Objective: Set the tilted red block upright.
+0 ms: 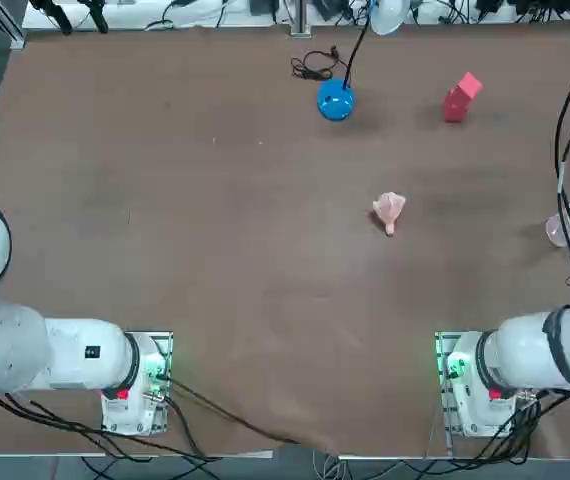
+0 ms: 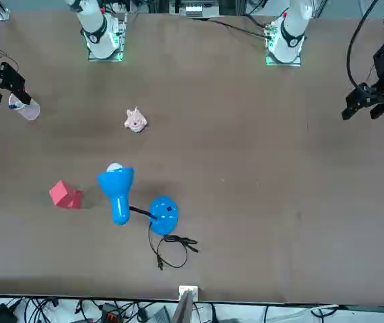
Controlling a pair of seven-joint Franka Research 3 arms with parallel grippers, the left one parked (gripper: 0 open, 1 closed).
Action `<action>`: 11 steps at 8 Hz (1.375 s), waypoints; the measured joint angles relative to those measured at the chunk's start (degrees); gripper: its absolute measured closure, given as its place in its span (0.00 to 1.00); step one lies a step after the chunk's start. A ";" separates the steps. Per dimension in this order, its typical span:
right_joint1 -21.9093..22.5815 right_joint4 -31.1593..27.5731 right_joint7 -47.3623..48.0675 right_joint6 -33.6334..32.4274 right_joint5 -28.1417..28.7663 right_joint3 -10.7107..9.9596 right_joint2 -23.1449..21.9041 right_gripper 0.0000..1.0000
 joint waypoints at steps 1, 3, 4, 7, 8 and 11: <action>0.01 0.00 0.00 0.00 0.00 0.02 0.00 0.00; 0.04 0.01 0.00 0.01 0.00 0.17 0.01 0.00; 0.07 0.02 0.00 0.03 0.00 0.22 0.06 0.00; 0.16 -0.22 -0.03 1.04 0.04 0.42 2.80 0.00; 0.18 -0.41 -0.73 3.62 0.04 0.47 4.95 0.00; 0.46 -0.96 -14.28 12.58 0.04 0.57 12.78 0.00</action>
